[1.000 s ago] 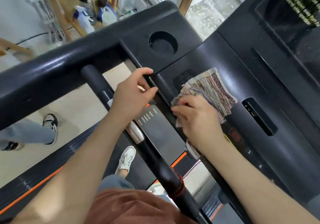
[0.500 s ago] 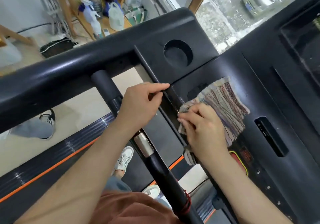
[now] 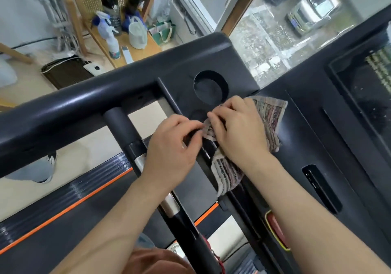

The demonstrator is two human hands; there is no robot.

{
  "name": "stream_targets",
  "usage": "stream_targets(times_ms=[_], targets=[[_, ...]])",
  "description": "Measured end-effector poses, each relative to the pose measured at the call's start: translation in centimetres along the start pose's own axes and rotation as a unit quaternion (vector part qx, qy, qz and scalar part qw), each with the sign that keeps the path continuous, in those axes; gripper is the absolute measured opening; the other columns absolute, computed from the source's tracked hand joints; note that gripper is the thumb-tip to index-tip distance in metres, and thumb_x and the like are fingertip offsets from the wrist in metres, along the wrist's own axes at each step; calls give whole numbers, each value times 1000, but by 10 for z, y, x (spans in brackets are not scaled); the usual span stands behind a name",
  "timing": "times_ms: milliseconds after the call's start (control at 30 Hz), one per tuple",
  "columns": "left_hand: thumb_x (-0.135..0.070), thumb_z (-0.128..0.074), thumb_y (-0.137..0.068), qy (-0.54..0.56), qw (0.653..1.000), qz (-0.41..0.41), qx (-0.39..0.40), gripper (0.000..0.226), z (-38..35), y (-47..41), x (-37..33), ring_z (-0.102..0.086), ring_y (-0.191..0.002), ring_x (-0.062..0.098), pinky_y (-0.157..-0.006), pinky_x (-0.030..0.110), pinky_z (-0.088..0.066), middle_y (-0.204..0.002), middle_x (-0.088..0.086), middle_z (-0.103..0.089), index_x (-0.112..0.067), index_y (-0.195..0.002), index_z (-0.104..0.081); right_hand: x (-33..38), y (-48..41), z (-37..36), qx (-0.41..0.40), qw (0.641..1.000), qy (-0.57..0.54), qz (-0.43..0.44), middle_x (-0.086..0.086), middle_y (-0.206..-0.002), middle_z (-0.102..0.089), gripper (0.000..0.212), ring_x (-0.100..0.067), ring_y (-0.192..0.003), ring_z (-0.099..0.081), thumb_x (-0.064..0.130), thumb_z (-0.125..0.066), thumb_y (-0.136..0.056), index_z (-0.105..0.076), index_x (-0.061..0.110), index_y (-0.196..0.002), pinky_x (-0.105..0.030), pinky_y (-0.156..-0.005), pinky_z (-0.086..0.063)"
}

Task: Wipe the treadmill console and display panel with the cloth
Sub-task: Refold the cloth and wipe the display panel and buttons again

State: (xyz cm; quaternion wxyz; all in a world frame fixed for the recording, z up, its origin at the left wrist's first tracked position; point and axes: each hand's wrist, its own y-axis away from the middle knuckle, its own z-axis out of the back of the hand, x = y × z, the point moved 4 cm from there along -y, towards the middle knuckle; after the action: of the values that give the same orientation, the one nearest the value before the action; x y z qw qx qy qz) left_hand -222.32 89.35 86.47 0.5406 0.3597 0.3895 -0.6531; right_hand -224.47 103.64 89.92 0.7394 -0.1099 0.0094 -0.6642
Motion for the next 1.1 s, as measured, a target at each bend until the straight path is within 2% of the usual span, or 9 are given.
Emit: stream_targets(times_ms=[133,267,333,433,567,700,833,933,1100], targets=[[-40,-48,-90,-176,979,-89,44,36,-22,-14,-16,-50,-79,23,-66,40,-45,-88,1,-55,-17,-108,-70,-23,-13,9,-12,997,76,-4,-6,-87,-53,31,-29,-88,-46,34,-54,-94,-74,15,-82,-40,-67,-43],[-40,-43,-89,-310,939,-132,72,34,-44,-48,-41,-48,-83,27,-64,36,-32,-84,1,-54,-22,-86,-72,-50,-26,15,-14,984,170,-50,-8,-93,-53,31,-32,-92,-45,34,-56,-93,-73,14,-77,-39,-69,-32],[-36,-45,-91,-311,937,-134,82,33,-54,-69,-53,-47,-88,26,-68,37,-26,-88,1,-54,-23,-79,-72,-55,-31,18,1,981,184,-68,-8,-98,-52,31,-31,-96,-43,36,-54,-95,-72,16,-80,-37,-73,-25],[-35,-43,-95,-313,934,-136,107,34,-67,-90,-62,-44,-97,25,-72,37,-20,-98,1,-52,-21,-86,-72,-62,-40,23,53,980,178,-77,-8,-107,-50,31,-31,-104,-40,35,-47,-99,-70,16,-95,-36,-75,-21],[-35,-48,-93,-280,947,-118,103,27,-70,-92,-54,-46,-101,26,-76,39,-35,-106,3,-55,-19,-103,-66,-64,-29,33,41,992,109,-44,-8,-102,-50,28,-30,-94,-44,24,-58,-92,-63,18,-118,-36,-70,-34],[-31,-39,-89,-187,964,-155,113,40,-81,-72,-51,-50,-82,25,-66,43,-48,-93,2,-62,-12,-111,-66,-63,-20,33,25,994,88,-56,-7,-96,-52,14,-26,-85,-43,14,-59,-89,-68,11,-99,-35,-63,-37],[-42,-36,-91,-232,956,-155,86,42,-70,-73,-45,-48,-75,23,-62,39,-45,-74,-2,-63,-18,-86,-70,-66,-25,39,32,997,50,-40,-6,-99,-56,18,-27,-90,-47,16,-57,-90,-72,14,-100,-42,-70,-45],[-39,-50,-90,-216,964,-147,46,33,-46,-57,-25,-47,-72,21,-63,37,-44,-70,-3,-62,-18,-81,-73,-55,-23,33,75,997,19,16,-1,-104,-60,19,-27,-100,-51,22,-59,-90,-74,15,-97,-44,-80,-48],[-34,-52,-86,-245,962,-124,7,34,-8,-26,-4,-44,-63,22,-59,29,-35,-59,-1,-56,-17,-63,-69,2,-3,1,77,992,12,100,0,-90,-62,15,-27,-87,-55,19,-52,-81,-66,16,-84,-40,-70,-47]])
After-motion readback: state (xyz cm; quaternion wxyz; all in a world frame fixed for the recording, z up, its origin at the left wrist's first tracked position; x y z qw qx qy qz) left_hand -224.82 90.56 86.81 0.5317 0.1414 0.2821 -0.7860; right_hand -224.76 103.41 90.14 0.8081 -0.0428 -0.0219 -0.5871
